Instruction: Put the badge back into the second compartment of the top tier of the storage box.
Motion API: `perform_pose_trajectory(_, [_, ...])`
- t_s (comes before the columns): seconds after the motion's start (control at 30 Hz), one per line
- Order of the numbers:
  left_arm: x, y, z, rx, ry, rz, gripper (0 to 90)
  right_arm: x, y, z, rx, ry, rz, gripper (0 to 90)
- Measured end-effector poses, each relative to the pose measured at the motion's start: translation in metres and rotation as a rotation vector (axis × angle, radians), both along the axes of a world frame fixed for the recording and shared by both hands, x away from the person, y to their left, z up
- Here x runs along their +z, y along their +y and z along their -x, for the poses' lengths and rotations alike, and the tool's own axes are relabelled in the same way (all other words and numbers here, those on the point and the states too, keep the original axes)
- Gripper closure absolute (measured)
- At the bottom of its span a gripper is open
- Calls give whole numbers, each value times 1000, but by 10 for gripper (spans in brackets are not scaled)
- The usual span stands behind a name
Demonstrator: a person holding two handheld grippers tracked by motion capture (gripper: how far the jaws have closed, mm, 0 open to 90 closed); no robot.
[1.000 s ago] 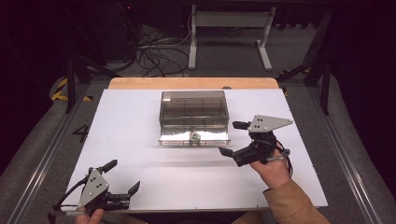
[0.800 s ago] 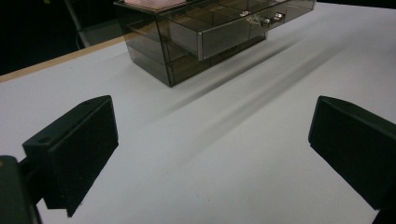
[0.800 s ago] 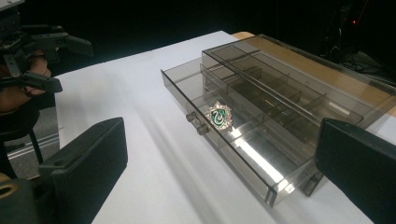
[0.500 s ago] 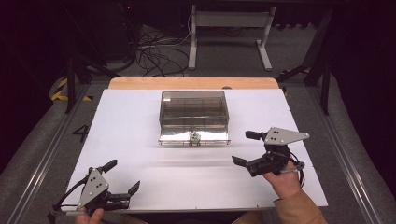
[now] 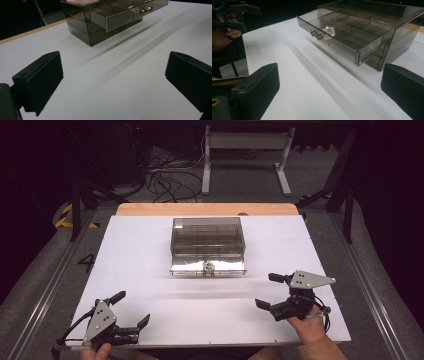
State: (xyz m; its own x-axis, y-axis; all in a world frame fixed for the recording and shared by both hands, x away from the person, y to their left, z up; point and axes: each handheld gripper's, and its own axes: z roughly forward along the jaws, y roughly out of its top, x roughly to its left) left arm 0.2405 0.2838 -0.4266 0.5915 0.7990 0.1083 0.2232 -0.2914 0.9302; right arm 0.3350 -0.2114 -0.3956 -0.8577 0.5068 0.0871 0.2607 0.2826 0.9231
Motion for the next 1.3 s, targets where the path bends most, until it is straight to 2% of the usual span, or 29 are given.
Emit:
perform_pose_trajectory(0.33, [-1,0,-1,-9,-3,14,23,-20,-4,6,8,29,4,12])
perform_pose_trajectory(0.67, [-1,-1,-1,4,-9,-23,23,-40,-6,9,11,37,-9,6])
perform_pose_trajectory(0.9, [-2,0,-2,-4,-3,-6,23,-47,-5,15,8,42,10,5])
perform_pose_trajectory(1.0, [-2,0,-2,-7,1,-4,23,-50,0,16,13,47,38,5])
perform_pose_trajectory(1.3, [-2,0,-3,-1,10,8,23,-50,6,14,21,41,29,5])
